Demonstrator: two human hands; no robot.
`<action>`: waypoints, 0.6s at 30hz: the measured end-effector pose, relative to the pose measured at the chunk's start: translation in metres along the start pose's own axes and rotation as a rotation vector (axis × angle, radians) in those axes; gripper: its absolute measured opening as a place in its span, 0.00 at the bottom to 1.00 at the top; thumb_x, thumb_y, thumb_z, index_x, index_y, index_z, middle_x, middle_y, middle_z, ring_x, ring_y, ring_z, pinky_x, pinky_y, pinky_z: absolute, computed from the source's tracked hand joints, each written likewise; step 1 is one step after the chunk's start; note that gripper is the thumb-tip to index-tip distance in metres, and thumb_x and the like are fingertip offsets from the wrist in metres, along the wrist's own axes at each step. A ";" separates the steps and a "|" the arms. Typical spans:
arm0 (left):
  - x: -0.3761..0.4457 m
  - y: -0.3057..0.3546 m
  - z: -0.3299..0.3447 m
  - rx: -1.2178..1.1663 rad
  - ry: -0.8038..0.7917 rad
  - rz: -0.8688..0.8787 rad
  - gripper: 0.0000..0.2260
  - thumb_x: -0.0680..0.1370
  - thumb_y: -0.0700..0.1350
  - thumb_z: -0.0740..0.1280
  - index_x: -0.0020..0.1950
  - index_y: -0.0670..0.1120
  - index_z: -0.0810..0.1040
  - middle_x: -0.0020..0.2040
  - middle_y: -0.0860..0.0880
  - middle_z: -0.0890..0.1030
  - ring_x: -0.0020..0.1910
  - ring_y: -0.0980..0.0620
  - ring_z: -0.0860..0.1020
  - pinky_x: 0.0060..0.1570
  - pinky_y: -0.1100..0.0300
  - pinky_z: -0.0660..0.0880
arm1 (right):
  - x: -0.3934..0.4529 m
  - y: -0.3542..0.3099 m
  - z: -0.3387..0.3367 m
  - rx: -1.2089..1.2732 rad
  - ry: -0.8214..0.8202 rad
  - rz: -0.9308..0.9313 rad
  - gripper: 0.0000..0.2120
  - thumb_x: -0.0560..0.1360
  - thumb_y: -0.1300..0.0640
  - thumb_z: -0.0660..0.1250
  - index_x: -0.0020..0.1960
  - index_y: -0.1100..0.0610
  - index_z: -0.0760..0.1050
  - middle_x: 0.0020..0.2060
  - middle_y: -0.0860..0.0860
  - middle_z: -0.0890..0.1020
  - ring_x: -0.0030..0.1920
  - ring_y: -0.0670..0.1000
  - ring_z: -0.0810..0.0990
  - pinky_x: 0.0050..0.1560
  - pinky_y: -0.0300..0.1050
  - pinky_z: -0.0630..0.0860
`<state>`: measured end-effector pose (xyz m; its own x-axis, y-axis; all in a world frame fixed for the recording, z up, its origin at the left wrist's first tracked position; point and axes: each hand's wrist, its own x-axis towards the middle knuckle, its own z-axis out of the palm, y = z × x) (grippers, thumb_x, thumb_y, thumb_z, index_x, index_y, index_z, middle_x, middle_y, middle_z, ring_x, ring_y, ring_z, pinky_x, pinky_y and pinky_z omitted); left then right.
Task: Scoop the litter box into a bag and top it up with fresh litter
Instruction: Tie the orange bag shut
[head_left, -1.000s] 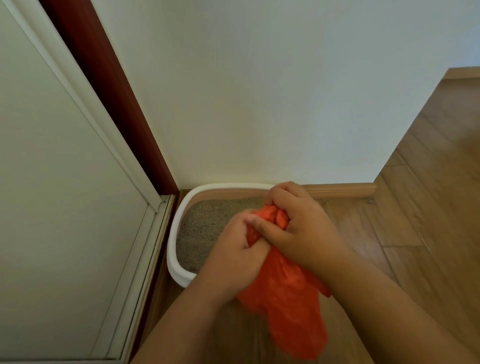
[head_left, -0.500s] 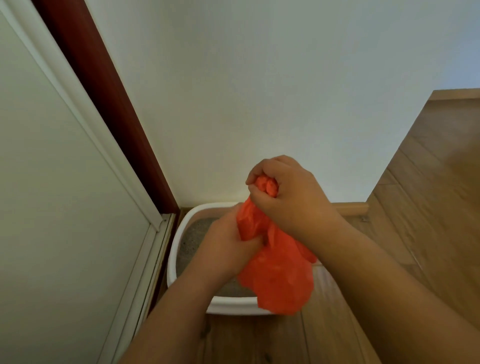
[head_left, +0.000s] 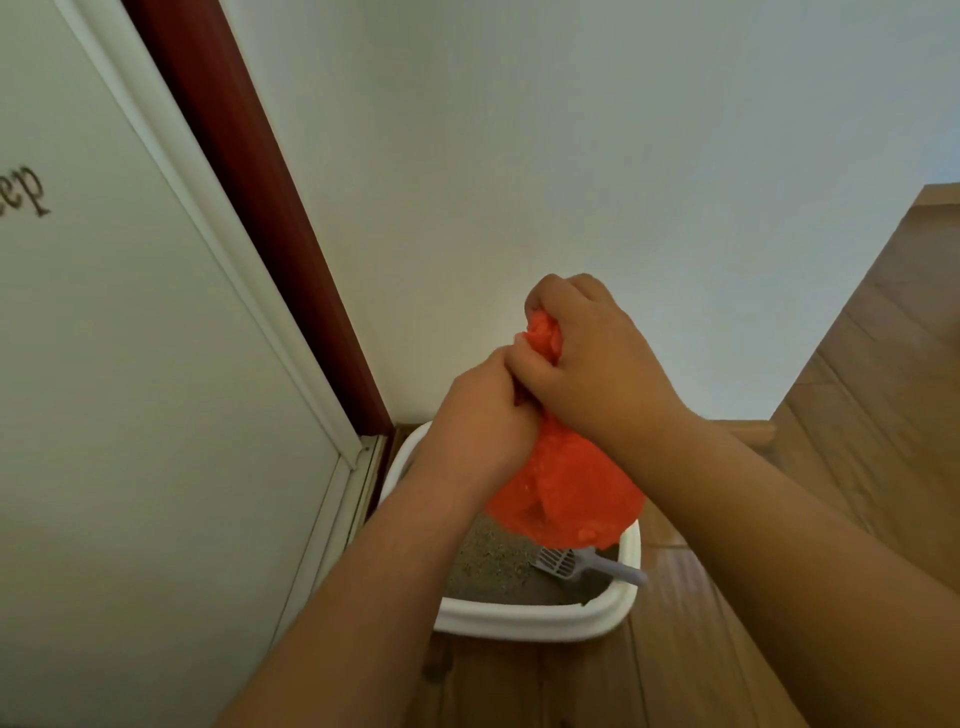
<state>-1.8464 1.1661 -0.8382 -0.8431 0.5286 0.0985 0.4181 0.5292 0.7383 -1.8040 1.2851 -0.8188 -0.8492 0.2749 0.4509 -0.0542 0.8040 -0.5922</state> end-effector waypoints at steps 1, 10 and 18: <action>0.000 0.006 -0.004 0.017 -0.010 0.005 0.07 0.79 0.40 0.62 0.54 0.49 0.75 0.42 0.54 0.79 0.39 0.56 0.78 0.33 0.60 0.70 | 0.004 -0.003 -0.002 0.016 0.004 0.016 0.08 0.74 0.53 0.68 0.50 0.49 0.70 0.48 0.47 0.73 0.43 0.49 0.76 0.39 0.41 0.72; 0.014 0.124 -0.118 -0.026 -0.069 -0.075 0.06 0.79 0.43 0.63 0.52 0.54 0.75 0.44 0.54 0.81 0.43 0.54 0.80 0.39 0.57 0.75 | 0.078 -0.107 -0.119 0.034 -0.090 0.113 0.10 0.71 0.56 0.68 0.51 0.50 0.71 0.44 0.47 0.76 0.41 0.46 0.75 0.37 0.40 0.71; 0.031 0.328 -0.282 -0.037 -0.093 -0.049 0.04 0.82 0.46 0.63 0.53 0.54 0.76 0.42 0.54 0.80 0.42 0.57 0.80 0.39 0.60 0.76 | 0.182 -0.257 -0.315 0.093 -0.101 0.192 0.12 0.70 0.55 0.70 0.53 0.48 0.74 0.45 0.44 0.77 0.44 0.43 0.76 0.39 0.38 0.70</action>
<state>-1.8306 1.1686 -0.4044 -0.8265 0.5629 0.0006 0.3629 0.5321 0.7650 -1.7796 1.2944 -0.3742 -0.8966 0.3600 0.2577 0.0692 0.6890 -0.7214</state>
